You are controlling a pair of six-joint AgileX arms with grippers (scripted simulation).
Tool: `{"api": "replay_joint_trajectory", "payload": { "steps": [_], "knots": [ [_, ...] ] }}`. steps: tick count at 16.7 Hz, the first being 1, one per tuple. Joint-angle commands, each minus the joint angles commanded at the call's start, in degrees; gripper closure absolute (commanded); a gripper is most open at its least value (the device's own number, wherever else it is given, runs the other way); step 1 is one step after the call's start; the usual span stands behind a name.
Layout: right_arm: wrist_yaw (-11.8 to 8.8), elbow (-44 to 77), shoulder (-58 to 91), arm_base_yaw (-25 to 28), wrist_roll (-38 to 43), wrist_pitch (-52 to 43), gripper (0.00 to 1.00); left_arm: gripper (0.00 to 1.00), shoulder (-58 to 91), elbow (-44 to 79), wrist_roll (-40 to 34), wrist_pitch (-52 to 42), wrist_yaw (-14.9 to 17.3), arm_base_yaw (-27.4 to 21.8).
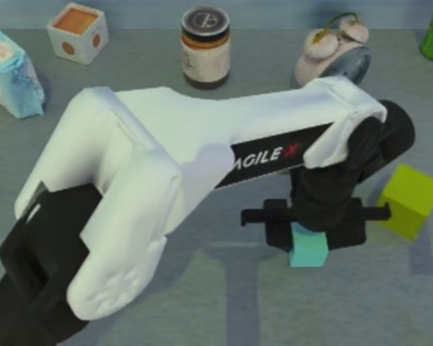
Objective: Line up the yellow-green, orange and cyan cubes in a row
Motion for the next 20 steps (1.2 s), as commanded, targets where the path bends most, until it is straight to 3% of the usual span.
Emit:
{"api": "replay_joint_trajectory", "payload": {
  "steps": [7,17,20],
  "knots": [
    [0.0,0.0,0.0,0.0,0.0,0.0,0.0,0.02,0.0,0.0,0.0,0.0,0.0,0.0],
    [0.0,0.0,0.0,0.0,0.0,0.0,0.0,0.0,0.02,0.21,-0.01,-0.21,0.0,0.01],
    [0.0,0.0,0.0,0.0,0.0,0.0,0.0,0.0,-0.17,4.27,-0.36,-4.39,-0.03,0.32]
  ]
}}
